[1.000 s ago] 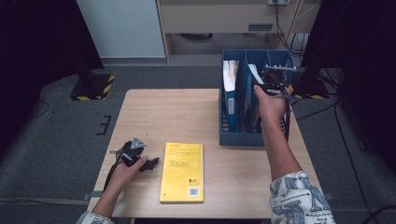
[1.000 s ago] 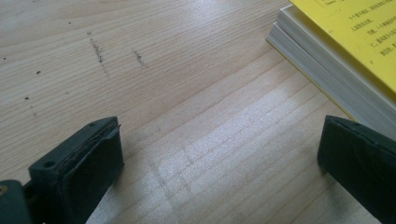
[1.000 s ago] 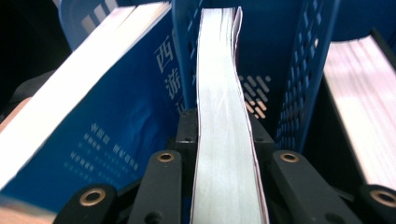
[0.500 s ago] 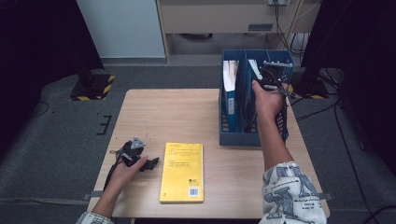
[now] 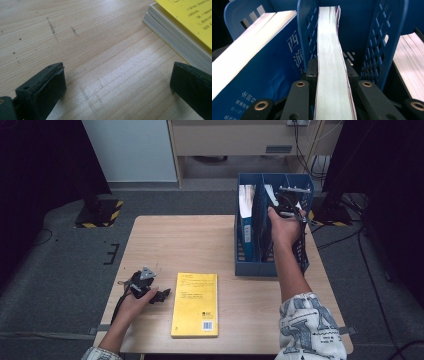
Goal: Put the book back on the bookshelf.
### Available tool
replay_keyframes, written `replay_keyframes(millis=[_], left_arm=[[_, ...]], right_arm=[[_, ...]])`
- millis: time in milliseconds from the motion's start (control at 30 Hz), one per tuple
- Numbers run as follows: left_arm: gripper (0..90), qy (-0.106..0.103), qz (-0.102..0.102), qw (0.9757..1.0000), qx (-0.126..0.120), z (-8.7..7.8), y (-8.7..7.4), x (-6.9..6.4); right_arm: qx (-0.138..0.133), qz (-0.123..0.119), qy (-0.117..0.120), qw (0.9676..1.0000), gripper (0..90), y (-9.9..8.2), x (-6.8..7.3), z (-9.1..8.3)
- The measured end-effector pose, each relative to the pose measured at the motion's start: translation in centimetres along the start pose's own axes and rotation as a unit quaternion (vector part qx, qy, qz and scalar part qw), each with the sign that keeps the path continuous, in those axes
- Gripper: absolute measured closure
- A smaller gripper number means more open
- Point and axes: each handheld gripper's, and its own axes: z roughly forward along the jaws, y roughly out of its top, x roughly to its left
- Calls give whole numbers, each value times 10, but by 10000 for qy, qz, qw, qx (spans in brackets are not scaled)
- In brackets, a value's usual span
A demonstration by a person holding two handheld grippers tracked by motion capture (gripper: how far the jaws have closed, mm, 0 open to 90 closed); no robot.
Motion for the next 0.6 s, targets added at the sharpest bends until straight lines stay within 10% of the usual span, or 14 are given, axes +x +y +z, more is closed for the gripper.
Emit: replay_keyframes(millis=[600], left_arm=[[0, -2, -3, 10000, -10, 0, 0, 0]], right_arm=[[319, -2, 186, 9993, 716, 0, -2, -6]])
